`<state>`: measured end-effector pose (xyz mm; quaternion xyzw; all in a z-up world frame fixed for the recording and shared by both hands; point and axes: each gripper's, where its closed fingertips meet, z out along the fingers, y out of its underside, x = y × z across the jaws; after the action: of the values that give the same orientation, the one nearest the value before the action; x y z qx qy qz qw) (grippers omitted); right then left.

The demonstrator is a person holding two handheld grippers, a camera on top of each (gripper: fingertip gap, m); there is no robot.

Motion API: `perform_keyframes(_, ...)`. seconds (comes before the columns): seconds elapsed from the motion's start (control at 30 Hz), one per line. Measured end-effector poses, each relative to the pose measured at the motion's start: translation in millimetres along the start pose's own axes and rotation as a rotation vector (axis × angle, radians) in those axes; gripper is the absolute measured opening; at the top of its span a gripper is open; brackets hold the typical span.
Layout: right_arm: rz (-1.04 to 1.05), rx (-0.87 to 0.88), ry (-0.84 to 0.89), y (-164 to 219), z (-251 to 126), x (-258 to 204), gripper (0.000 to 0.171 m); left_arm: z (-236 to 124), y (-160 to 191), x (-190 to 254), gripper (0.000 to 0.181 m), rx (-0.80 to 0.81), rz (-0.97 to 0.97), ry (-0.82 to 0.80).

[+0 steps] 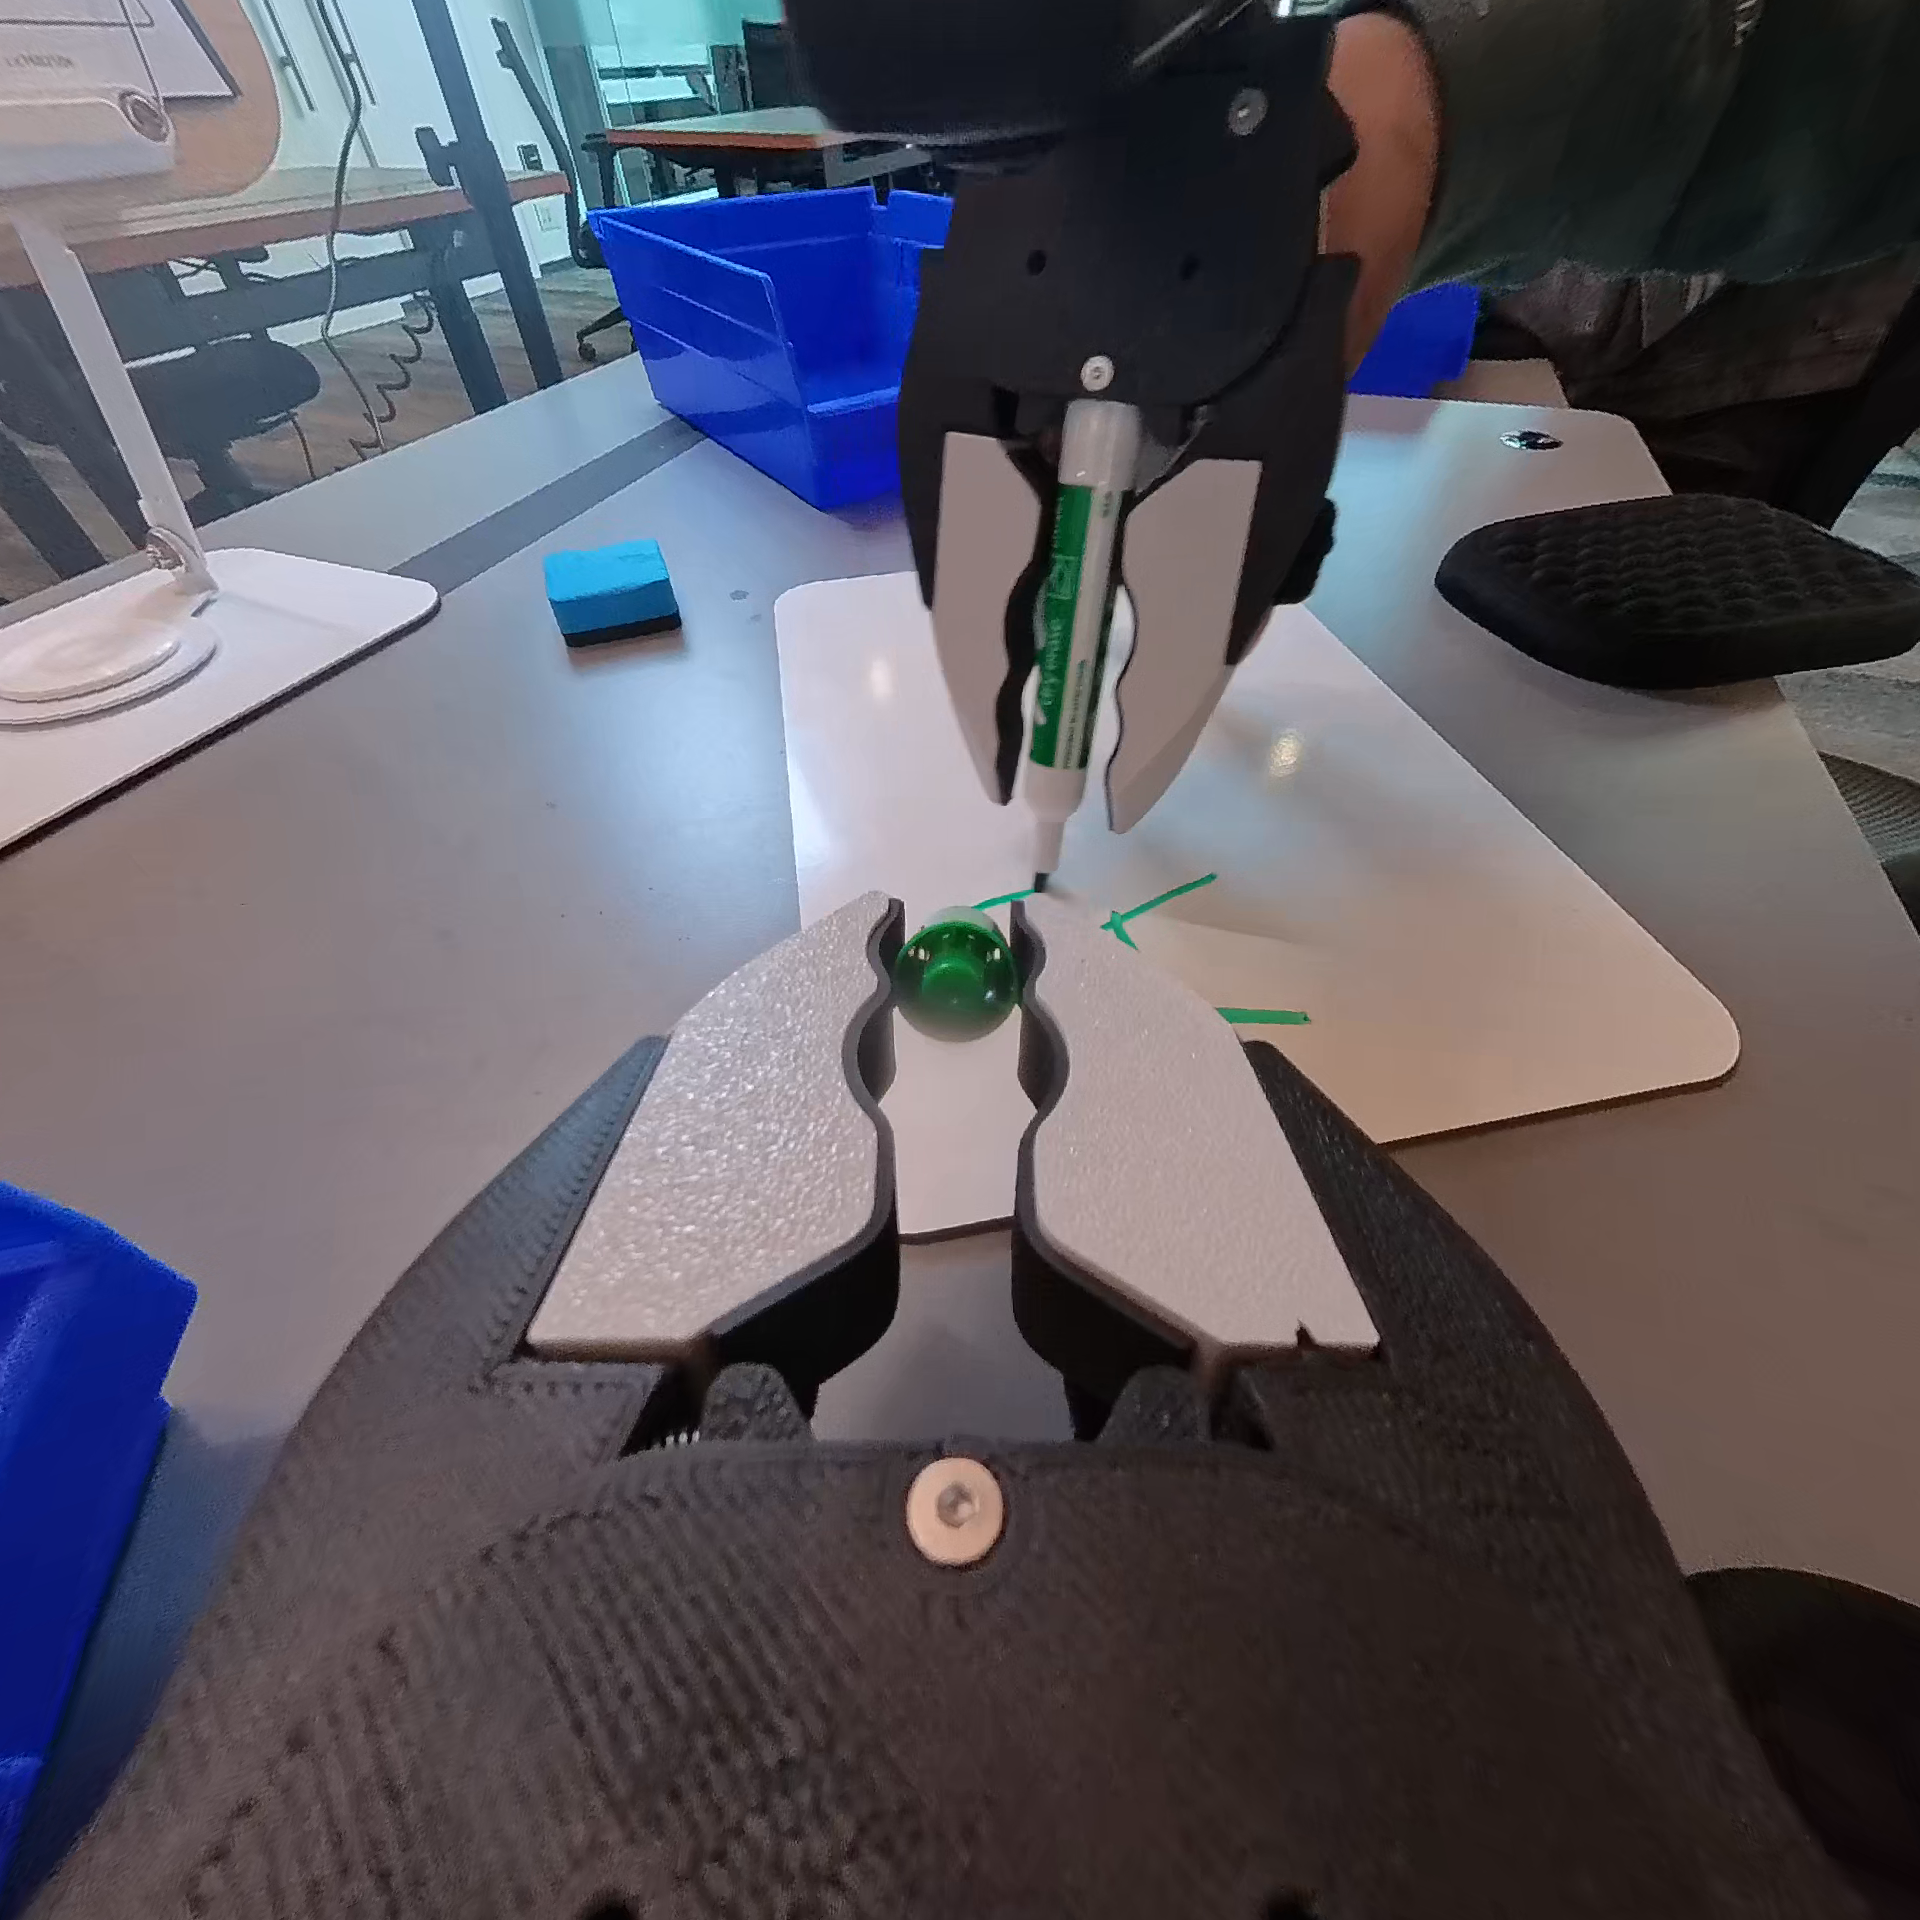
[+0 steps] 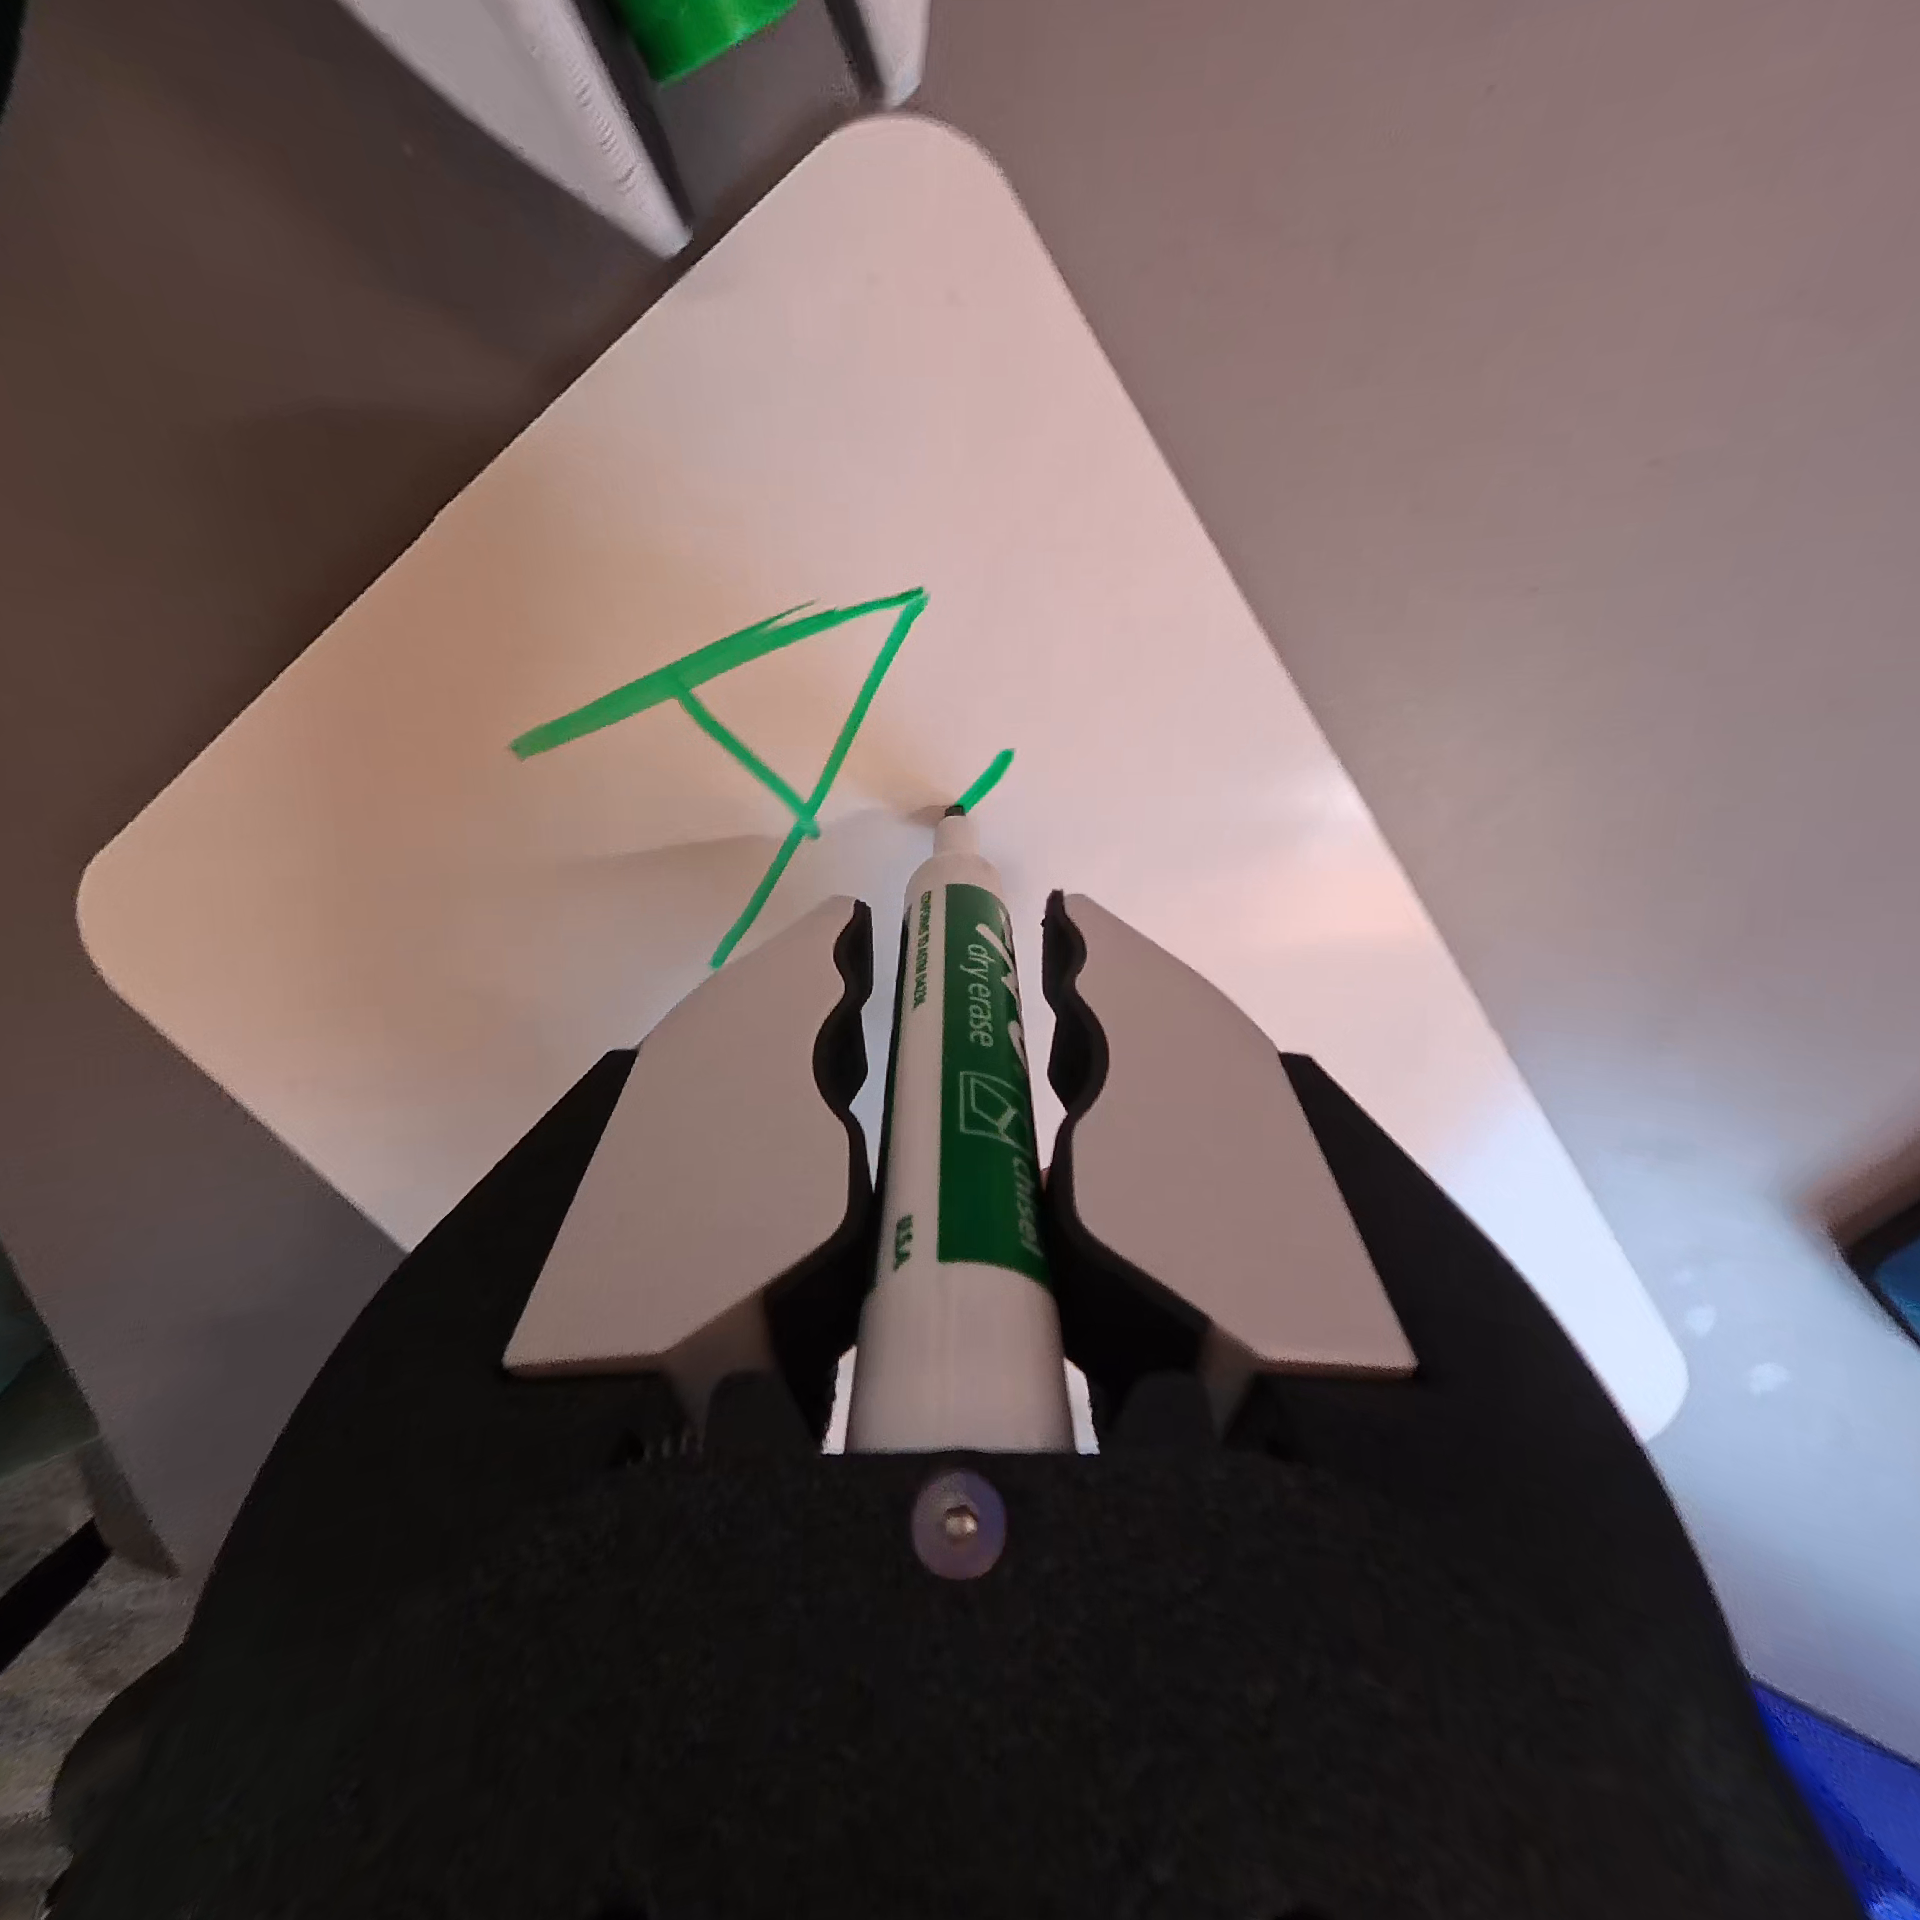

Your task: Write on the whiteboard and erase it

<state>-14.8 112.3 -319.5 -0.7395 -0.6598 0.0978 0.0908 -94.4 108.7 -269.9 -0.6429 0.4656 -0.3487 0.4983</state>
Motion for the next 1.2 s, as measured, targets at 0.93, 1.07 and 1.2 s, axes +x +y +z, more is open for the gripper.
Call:
perform_keyframes(0.93, 0.007, 0.034, 0.021, -14, 4, 17, 0.033, 3, 4, 1, 0.019, -0.014, -0.007, 0.009)
perform_keyframes(1.07, 0.041, 0.012, 0.049, 3, -2, 26, 0.033, 3, 4, 1, 0.019, -0.013, -0.009, 0.008)
perform_keyframes(1.2, 0.069, 0.005, 0.043, 20, -6, 19, 0.033, 3, 4, 1, 0.019, -0.015, -0.01, 0.009)
